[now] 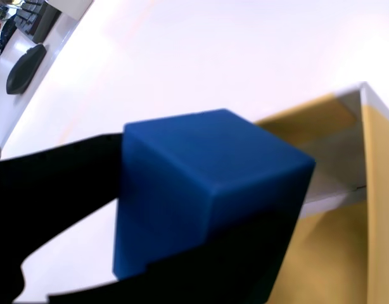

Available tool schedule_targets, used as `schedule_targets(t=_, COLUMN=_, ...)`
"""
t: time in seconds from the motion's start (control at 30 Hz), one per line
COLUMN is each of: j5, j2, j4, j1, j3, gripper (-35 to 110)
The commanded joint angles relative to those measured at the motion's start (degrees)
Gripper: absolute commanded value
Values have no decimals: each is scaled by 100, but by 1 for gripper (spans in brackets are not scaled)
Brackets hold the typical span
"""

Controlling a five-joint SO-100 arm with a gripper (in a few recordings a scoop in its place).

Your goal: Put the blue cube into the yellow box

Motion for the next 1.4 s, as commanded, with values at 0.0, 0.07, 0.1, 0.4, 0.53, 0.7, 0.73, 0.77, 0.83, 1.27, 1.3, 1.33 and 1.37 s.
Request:
schedule_targets(t=0.0, j5=-53, j2=457, j4=-272, j1=-18, j3=-44, gripper=14)
schedule_targets(t=0.07, j5=-26, j2=413, j4=-316, j1=-18, j3=26, gripper=14)
schedule_targets(t=0.1, j5=9, j2=396, j4=-360, j1=-18, j3=70, gripper=15)
schedule_targets(t=0.4, j5=132, j2=352, j4=-791, j1=88, j3=571, gripper=28)
schedule_targets(t=0.53, j5=35, j2=360, j4=-800, j1=132, j3=598, gripper=32)
schedule_targets(t=0.7, j5=-246, j2=457, j4=-870, j1=158, j3=492, gripper=33)
schedule_targets(t=0.73, j5=-308, j2=501, j4=-861, j1=158, j3=404, gripper=33)
schedule_targets(t=0.77, j5=-404, j2=545, j4=-844, j1=158, j3=308, gripper=32)
schedule_targets(t=0.83, j5=-659, j2=642, j4=-773, j1=158, j3=70, gripper=29)
schedule_targets(t=1.27, j5=-1468, j2=1661, j4=-896, j1=501, j3=-396, gripper=11)
schedule_targets(t=1.3, j5=-1503, j2=1793, j4=-993, j1=571, j3=-281, gripper=10)
schedule_targets(t=1.33, j5=-1538, j2=1925, j4=-1037, j1=642, j3=-176, gripper=9)
schedule_targets(t=1.37, j5=-1582, j2=2057, j4=-1081, j1=729, j3=-62, gripper=8)
